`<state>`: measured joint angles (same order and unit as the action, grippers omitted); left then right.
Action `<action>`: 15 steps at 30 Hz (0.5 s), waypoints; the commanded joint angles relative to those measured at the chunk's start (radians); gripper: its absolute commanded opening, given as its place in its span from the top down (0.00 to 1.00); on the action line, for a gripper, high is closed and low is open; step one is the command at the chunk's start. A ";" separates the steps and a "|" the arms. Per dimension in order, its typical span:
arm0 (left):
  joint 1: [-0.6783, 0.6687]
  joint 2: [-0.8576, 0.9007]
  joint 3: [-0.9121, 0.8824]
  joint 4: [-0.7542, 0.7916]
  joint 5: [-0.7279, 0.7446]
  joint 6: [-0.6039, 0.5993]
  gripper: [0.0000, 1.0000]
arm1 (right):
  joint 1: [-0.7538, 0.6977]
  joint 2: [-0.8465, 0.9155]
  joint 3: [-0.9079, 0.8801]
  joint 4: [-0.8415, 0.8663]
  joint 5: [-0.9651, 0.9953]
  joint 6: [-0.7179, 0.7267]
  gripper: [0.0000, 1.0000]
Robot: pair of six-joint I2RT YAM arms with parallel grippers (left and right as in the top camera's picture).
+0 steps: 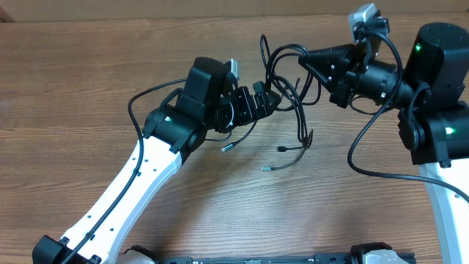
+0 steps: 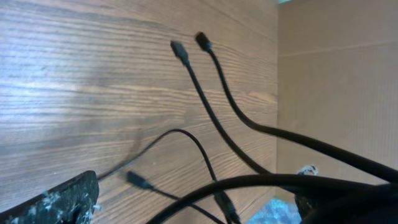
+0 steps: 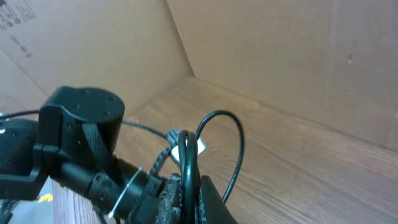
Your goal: Untangle cables
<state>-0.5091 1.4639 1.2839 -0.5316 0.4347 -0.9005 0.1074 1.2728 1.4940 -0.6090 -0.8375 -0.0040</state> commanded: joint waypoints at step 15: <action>0.006 -0.013 0.008 -0.240 -0.214 -0.013 0.00 | 0.003 -0.010 0.013 0.092 0.131 0.172 0.96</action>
<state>-0.5091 1.4624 1.2873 -0.7345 0.3202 -0.9150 0.1131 1.2728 1.4940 -0.5461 -0.7441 0.1352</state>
